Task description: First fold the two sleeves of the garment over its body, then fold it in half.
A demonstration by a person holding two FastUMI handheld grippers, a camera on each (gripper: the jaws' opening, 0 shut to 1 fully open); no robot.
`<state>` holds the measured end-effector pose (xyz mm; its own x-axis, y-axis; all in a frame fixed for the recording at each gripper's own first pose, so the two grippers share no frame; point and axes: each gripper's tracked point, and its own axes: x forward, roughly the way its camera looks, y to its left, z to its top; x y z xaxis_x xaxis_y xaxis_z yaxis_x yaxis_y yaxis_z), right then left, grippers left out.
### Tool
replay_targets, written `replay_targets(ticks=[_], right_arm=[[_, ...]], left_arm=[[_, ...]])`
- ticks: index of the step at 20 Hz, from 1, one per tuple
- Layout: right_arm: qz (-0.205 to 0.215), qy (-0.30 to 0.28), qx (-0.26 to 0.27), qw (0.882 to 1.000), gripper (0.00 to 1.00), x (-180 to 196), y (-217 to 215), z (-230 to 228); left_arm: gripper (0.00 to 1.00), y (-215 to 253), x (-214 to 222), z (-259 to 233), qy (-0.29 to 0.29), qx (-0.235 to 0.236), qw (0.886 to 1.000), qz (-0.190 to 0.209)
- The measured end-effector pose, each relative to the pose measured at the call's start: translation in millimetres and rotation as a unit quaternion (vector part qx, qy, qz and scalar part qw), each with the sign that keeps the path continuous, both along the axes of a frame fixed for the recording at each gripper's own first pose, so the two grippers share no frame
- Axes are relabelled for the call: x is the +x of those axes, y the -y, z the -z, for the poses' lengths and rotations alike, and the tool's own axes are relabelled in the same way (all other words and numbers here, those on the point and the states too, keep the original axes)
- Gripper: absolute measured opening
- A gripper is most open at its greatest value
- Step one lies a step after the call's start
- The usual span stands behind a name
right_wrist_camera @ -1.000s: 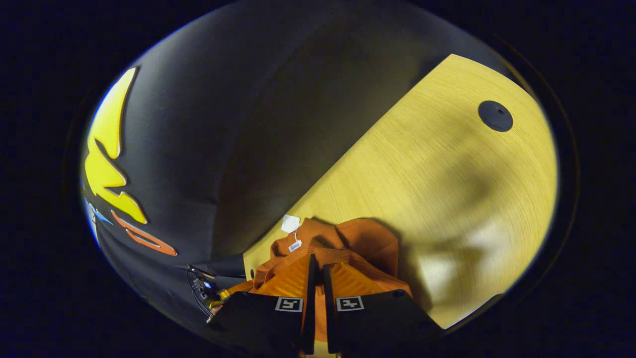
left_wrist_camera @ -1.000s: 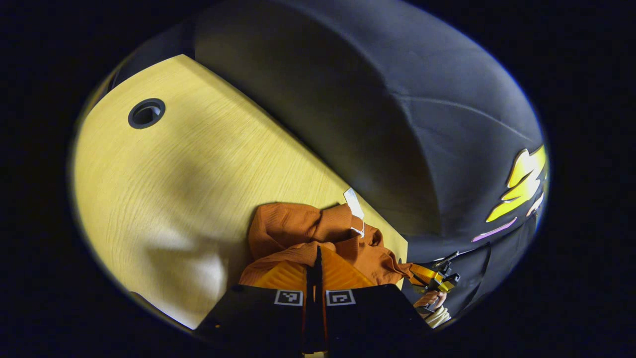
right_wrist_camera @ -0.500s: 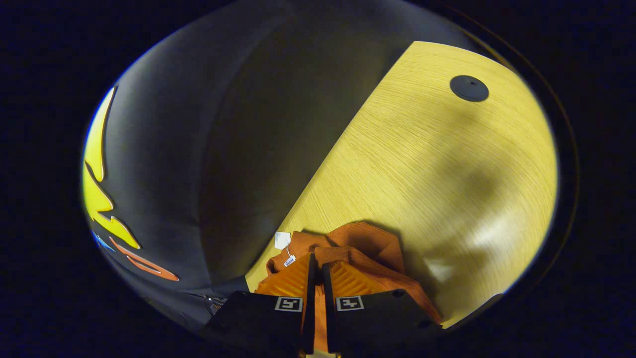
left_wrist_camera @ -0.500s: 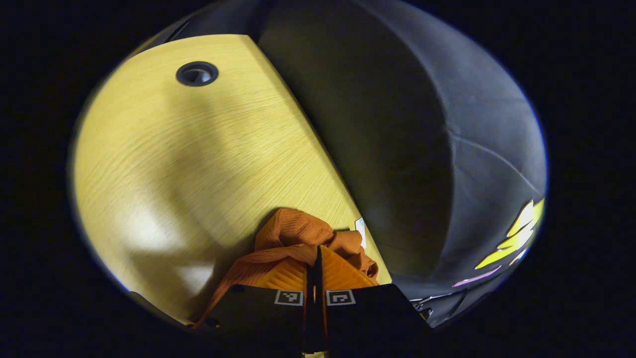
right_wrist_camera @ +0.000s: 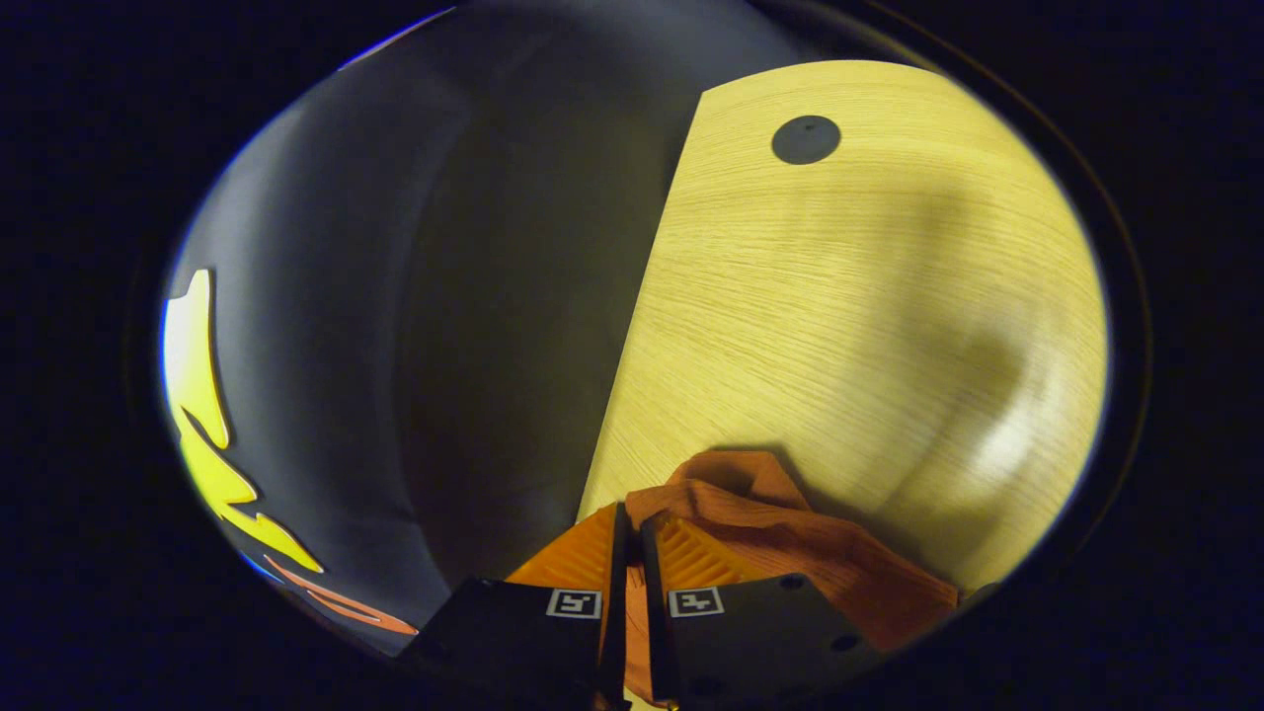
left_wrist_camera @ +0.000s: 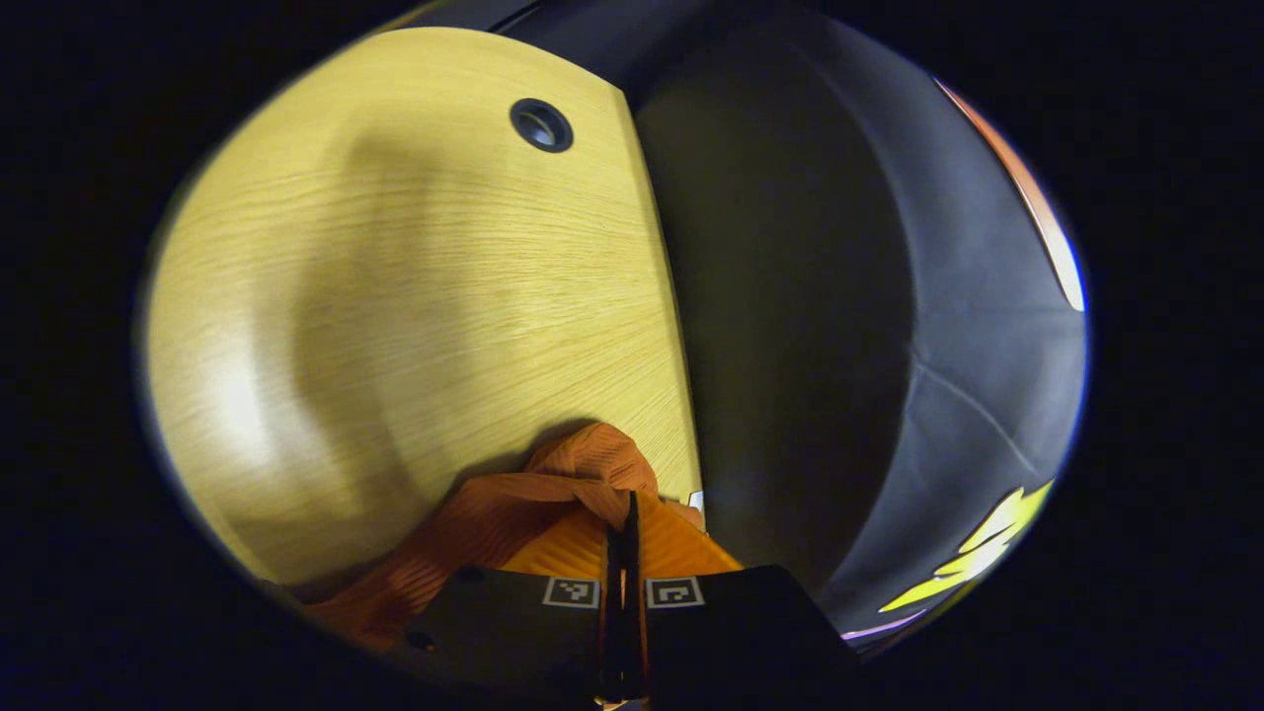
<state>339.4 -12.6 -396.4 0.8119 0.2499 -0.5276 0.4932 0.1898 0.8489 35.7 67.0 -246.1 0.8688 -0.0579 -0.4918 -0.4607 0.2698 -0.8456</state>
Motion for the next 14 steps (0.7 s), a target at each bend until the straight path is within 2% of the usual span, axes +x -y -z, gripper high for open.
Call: replay_targets(ticks=[5, 6, 9, 12, 14], right_arm=[[0.059, 0.002, 0.025, 0.998, 0.1, 1, 2, -2], [0.071, 0.005, 0.029, 0.997, 0.2, 2, 0, -3], [0.1, 0.007, 0.041, 0.994, 0.2, 4, 0, -3], [0.104, 0.002, 0.048, 0.993, 0.2, 5, -7, 1], [0.102, -0.001, 0.052, 0.993, 0.2, 5, -10, 2]], left_arm=[[0.04, 17, 5, -1, 0.017, -0.017, 0.999, -0.047], [0.04, 23, 5, -2, 0.022, -0.021, 0.998, -0.056], [0.06, 43, 7, -6, 0.055, -0.057, 0.992, -0.1], [0.07, 66, 5, -12, 0.066, -0.071, 0.988, -0.116], [0.12, 85, 5, -19, 0.073, -0.075, 0.988, -0.115]])
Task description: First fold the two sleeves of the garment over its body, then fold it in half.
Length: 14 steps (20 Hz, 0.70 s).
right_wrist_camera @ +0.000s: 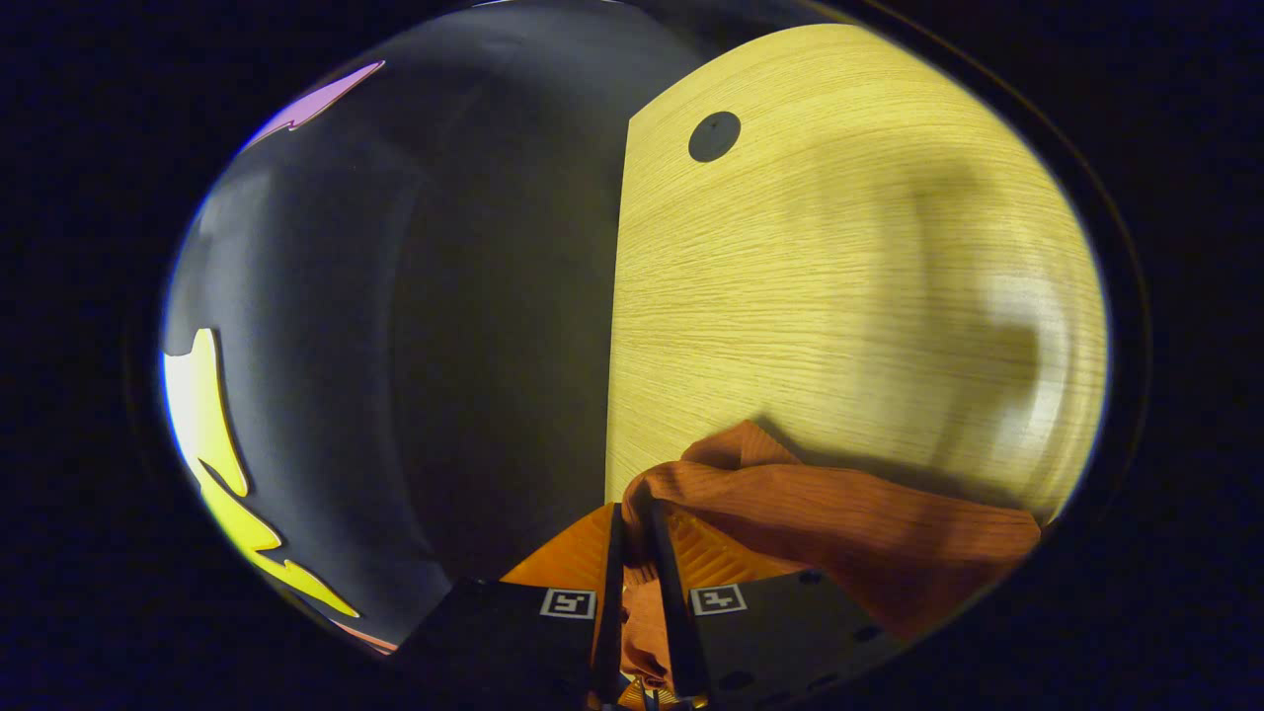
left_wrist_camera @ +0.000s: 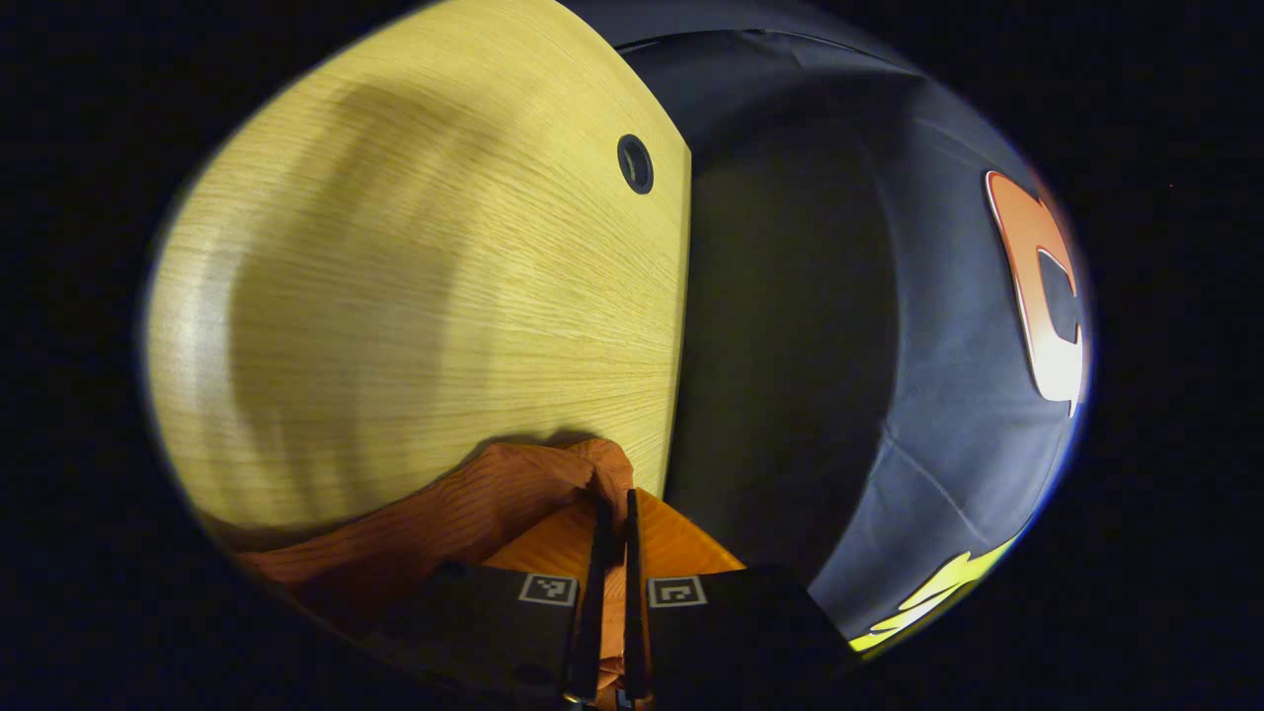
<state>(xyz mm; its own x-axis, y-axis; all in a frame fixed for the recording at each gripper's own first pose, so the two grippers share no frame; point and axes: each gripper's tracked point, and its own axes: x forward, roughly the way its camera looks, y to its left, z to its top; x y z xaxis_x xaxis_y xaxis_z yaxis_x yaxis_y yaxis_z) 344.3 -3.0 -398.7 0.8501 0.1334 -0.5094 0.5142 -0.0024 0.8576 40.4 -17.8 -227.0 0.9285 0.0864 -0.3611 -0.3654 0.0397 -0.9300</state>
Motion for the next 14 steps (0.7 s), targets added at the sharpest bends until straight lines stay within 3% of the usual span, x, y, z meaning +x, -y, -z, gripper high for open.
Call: replay_targets(ticks=[1, 2, 3, 4, 5, 6, 7, 8, 10, 12, 13, 14], right_arm=[[-0.003, -0.005, 0.001, 1.0, 0.2, -1, -1, 2], [-0.006, -0.004, 0.002, 1.0, 0.12, 0, -1, 0], [-0.01, -0.008, 0.0, 1.0, 0.2, 0, -1, 2], [-0.011, -0.006, 0.0, 1.0, 0.21, -1, -2, 0], [-0.015, -0.004, 0.0, 1.0, 0.31, 0, -2, -2], [-0.021, -0.004, -0.001, 1.0, 0.24, -1, -3, -2], [-0.022, -0.002, -0.001, 1.0, 0.24, 0, -3, -3], [-0.024, -0.005, 0.001, 1.0, 0.36, -1, -3, -2], [-0.028, -0.015, 0.009, 0.999, 0.38, -3, -6, -1], [-0.029, -0.022, 0.005, 0.999, 0.59, -5, -4, 3], [-0.028, -0.021, 0.004, 0.999, 0.72, -5, -4, 1], [-0.032, -0.027, 0.003, 0.999, 0.68, -7, -4, 3]], left_arm=[[0.17, 12, -1, -3, 0.003, -0.002, 1.0, 0.005], [0.06, 24, -2, -6, 0.004, -0.002, 1.0, 0.01], [0.29, 36, -4, -8, 0.003, 0.0, 1.0, 0.013], [0.33, 49, -6, -10, 0.003, 0.003, 1.0, 0.016], [0.37, 62, -9, -13, 0.005, 0.005, 1.0, 0.019], [0.39, 66, -10, -13, 0.005, 0.006, 1.0, 0.019], [0.42, 66, -10, -13, 0.005, 0.006, 1.0, 0.019], [0.44, 66, -10, -13, 0.005, 0.006, 1.0, 0.019], [0.5, 66, -10, -13, 0.005, 0.006, 1.0, 0.019], [0.57, 62, -8, -16, 0.032, 0.018, 0.999, 0.03], [0.66, 62, -8, -16, 0.032, 0.018, 0.999, 0.03], [0.83, 62, -8, -16, 0.032, 0.018, 0.999, 0.03]])
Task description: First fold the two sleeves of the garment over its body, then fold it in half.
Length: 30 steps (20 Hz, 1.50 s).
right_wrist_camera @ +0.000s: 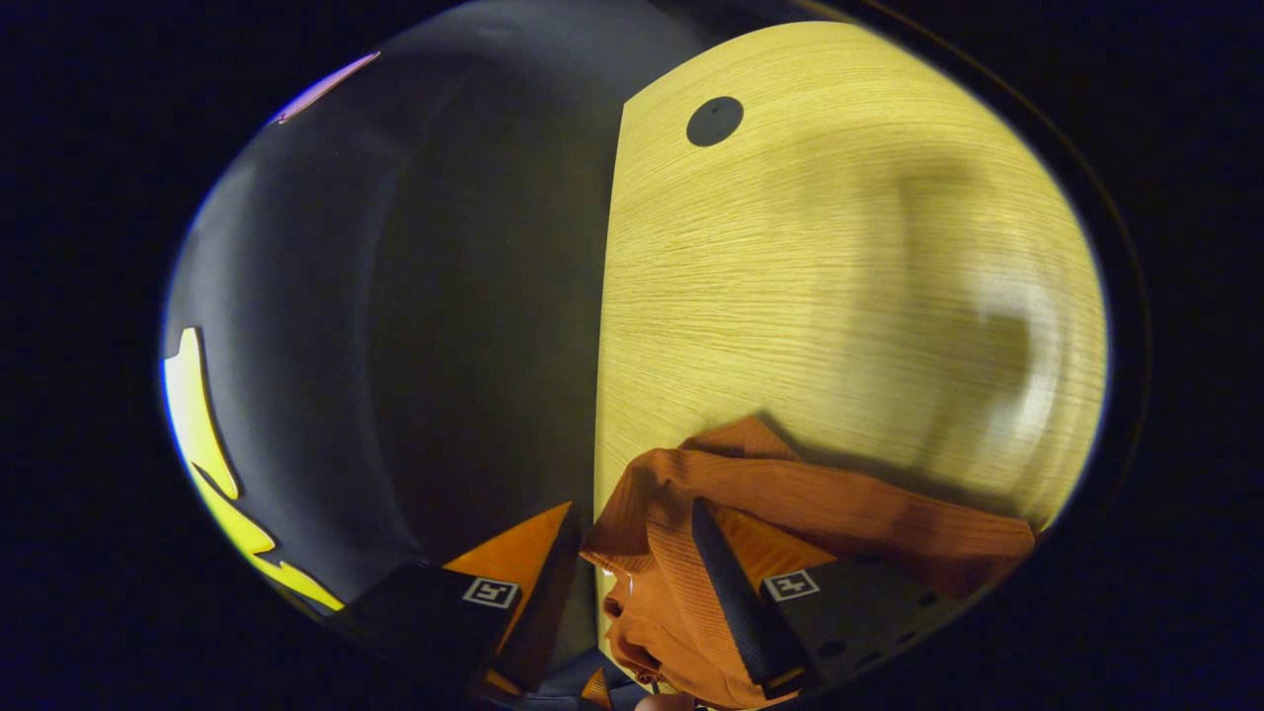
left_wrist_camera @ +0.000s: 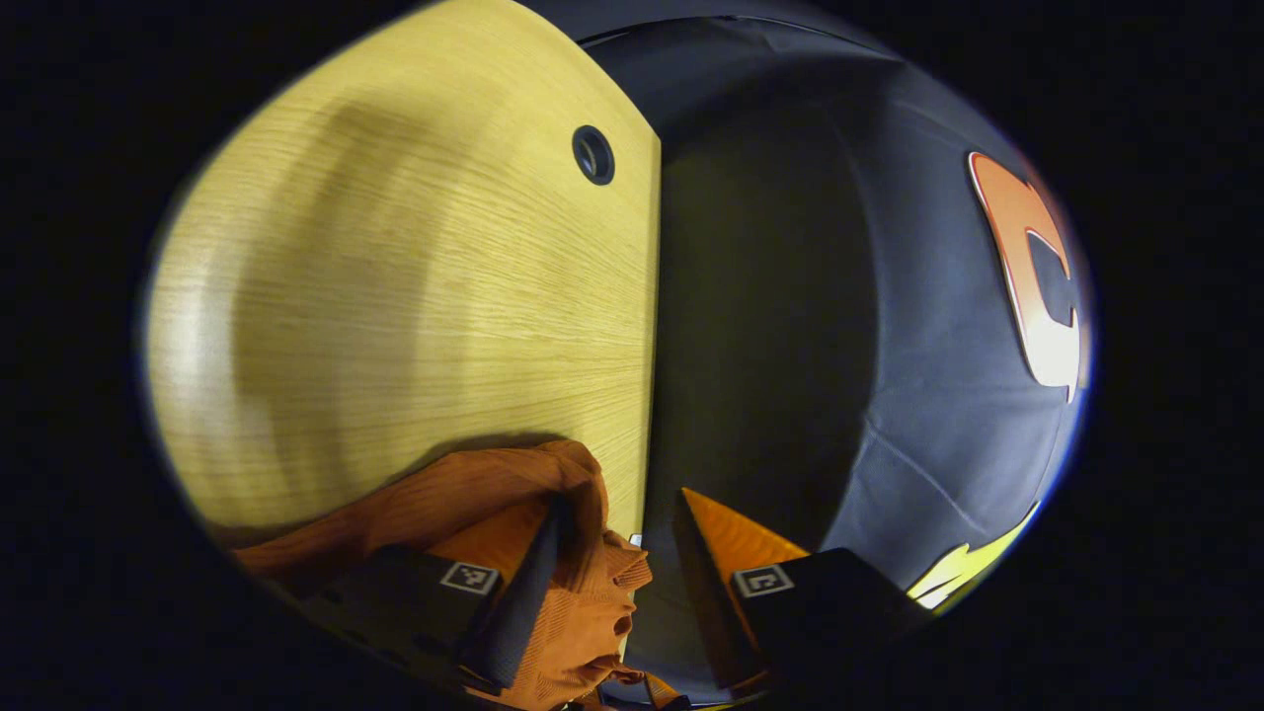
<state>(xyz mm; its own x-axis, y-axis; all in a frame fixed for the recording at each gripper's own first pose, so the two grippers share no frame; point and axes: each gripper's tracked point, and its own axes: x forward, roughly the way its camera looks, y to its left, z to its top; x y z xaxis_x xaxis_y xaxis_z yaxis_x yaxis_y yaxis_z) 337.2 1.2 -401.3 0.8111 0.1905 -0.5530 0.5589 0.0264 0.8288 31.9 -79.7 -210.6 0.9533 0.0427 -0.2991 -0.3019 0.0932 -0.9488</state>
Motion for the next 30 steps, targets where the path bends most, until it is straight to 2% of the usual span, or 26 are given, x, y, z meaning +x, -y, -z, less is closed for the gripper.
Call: replay_targets(ticks=[2, 3, 5, 6, 10, 14, 15, 16, 17, 23, 25, 27, 30], right_arm=[[-0.005, -0.009, -0.002, 1.0, 0.78, -2, 0, -3], [-0.009, -0.008, -0.006, 1.0, 0.78, -1, 1, -6], [-0.012, 0.002, 0.002, 1.0, 0.81, 6, 2, -16], [-0.011, 0.003, 0.0, 1.0, 0.81, 6, 5, -21], [-0.01, 0.022, 0.002, 1.0, 0.83, 7, 11, -45], [-0.017, 0.072, 0.003, 0.997, 0.86, 10, 12, -91], [-0.021, 0.084, 0.002, 0.996, 0.8, 8, 11, -104], [-0.023, 0.091, 0.001, 0.996, 0.8, 6, 10, -114], [-0.023, 0.101, 0.001, 0.995, 0.86, 3, 8, -127], [-0.019, 0.144, -0.001, 0.989, 0.86, -39, -1, -198], [-0.027, 0.162, -0.012, 0.986, 0.86, -61, -2, -222], [-0.046, 0.178, -0.064, 0.981, 0.86, -85, 1, -236], [-0.079, 0.2, -0.139, 0.967, 0.87, -123, 10, -261]], left_arm=[[0.88, 0, 0, 0, 0.0, 0.0, 1.0, 0.0], [0.92, 0, 0, 0, 0.0, 0.0, 1.0, 0.0], [0.92, 0, -9, -10, 0.013, -0.012, 1.0, 0.002], [0.92, 11, -5, -19, 0.024, -0.02, 0.999, 0.006], [0.92, -3, -9, -28, 0.049, -0.018, 0.998, 0.025], [0.92, -3, -12, -65, 0.084, -0.002, 0.996, 0.039], [0.92, -4, -13, -74, 0.089, 0.002, 0.995, 0.042], [0.92, -4, -18, -83, 0.094, 0.005, 0.995, 0.045], [0.92, -5, -20, -93, 0.1, 0.004, 0.994, 0.046], [0.92, -19, -56, -140, 0.121, -0.002, 0.991, 0.05], [0.92, -19, -77, -157, 0.13, 0.021, 0.99, 0.055], [0.92, -22, -102, -165, 0.124, 0.079, 0.987, 0.064], [0.92, -20, -142, -182, 0.117, 0.154, 0.979, 0.07]])
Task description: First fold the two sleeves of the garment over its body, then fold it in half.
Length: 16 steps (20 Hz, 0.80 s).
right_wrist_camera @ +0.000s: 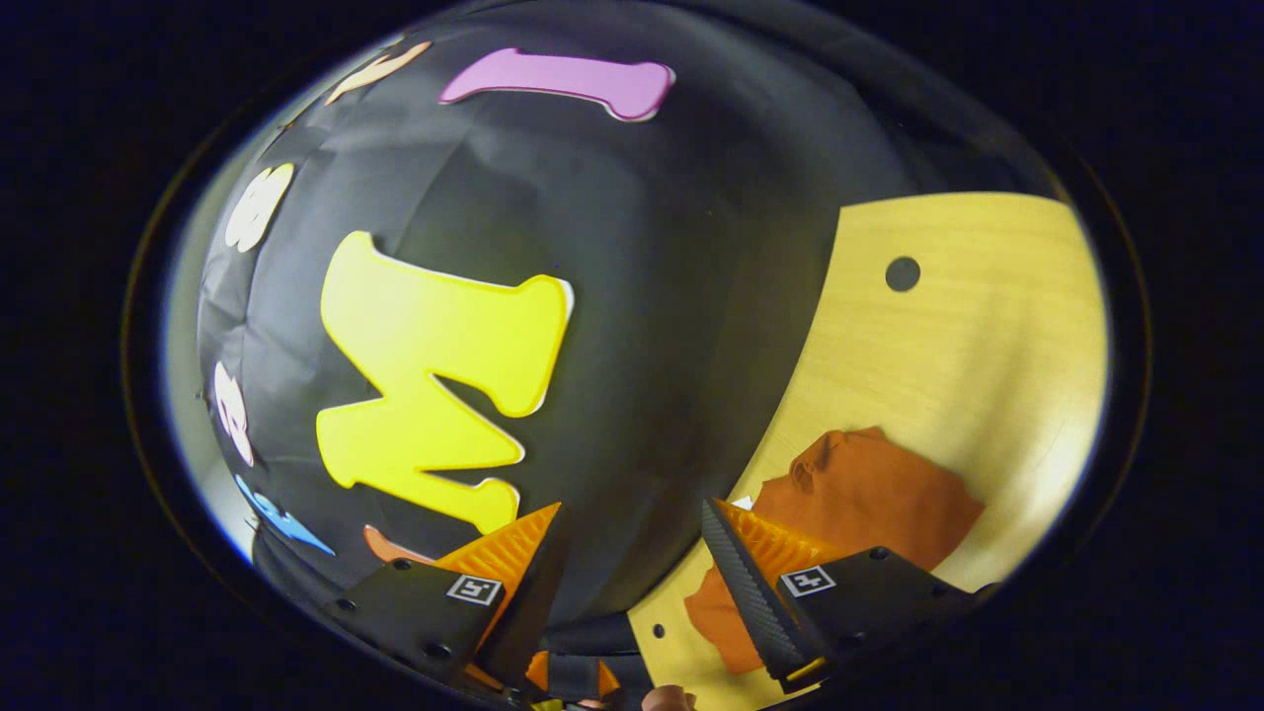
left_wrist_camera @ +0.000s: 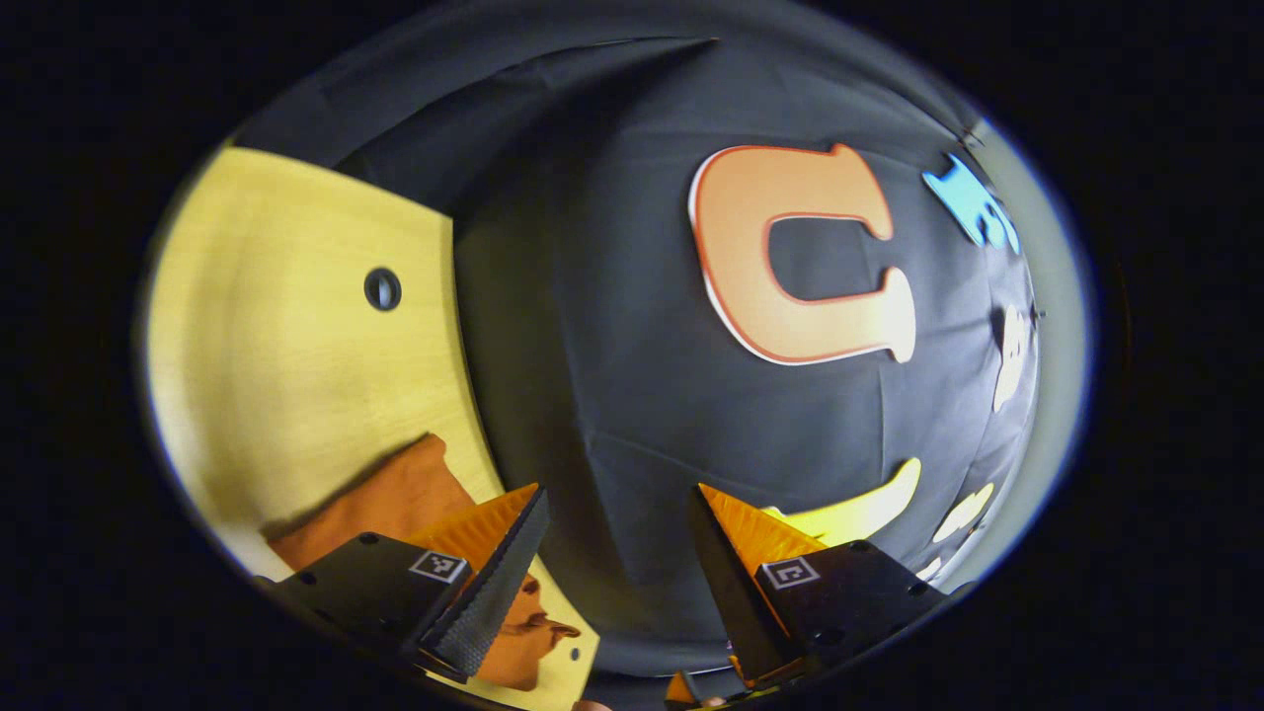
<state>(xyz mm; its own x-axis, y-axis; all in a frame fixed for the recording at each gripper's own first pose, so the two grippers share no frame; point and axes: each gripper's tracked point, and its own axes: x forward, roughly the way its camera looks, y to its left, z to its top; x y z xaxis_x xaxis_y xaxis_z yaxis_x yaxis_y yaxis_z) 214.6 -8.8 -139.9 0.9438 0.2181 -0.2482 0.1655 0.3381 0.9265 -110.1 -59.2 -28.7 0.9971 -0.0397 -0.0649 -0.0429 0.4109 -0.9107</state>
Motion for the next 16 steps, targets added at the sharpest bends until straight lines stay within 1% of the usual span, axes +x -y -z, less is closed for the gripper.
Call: replay_targets(ticks=[3, 5, 7, 8, 9, 10, 12, 13, 15, 16], right_arm=[[-0.022, 0.018, -0.079, 0.996, 0.87, -36, 4, -17], [-0.043, 0.024, -0.116, 0.992, 0.87, -66, 5, -24], [-0.053, 0.032, -0.157, 0.986, 0.87, -93, 12, -30], [-0.057, 0.038, -0.194, 0.979, 0.87, -104, 18, -31], [-0.059, 0.046, -0.233, 0.97, 0.87, -117, 23, -32], [-0.06, 0.059, -0.266, 0.96, 0.87, -129, 28, -36], [-0.058, 0.079, -0.329, 0.939, 0.87, -156, 34, -43], [-0.055, 0.09, -0.358, 0.928, 0.87, -169, 37, -48], [-0.049, 0.108, -0.407, 0.905, 0.87, -193, 38, -53], [-0.049, 0.116, -0.429, 0.894, 0.89, -210, 37, -54]], left_arm=[[0.93, 8, -43, -12, -0.011, 0.063, 0.998, -0.009], [0.93, 15, -74, -25, -0.012, 0.107, 0.994, -0.016], [0.93, 22, -103, -36, -0.013, 0.158, 0.987, -0.022], [0.93, 25, -116, -43, -0.011, 0.189, 0.982, -0.025], [0.92, 29, -129, -49, -0.009, 0.223, 0.974, -0.027], [0.93, 33, -142, -55, -0.009, 0.263, 0.964, -0.027], [0.92, 39, -168, -59, -0.015, 0.347, 0.937, -0.032], [0.92, 39, -180, -61, -0.017, 0.379, 0.924, -0.033], [0.92, 50, -204, -65, -0.019, 0.42, 0.907, -0.03], [0.93, 54, -215, -65, -0.02, 0.433, 0.901, -0.029]])
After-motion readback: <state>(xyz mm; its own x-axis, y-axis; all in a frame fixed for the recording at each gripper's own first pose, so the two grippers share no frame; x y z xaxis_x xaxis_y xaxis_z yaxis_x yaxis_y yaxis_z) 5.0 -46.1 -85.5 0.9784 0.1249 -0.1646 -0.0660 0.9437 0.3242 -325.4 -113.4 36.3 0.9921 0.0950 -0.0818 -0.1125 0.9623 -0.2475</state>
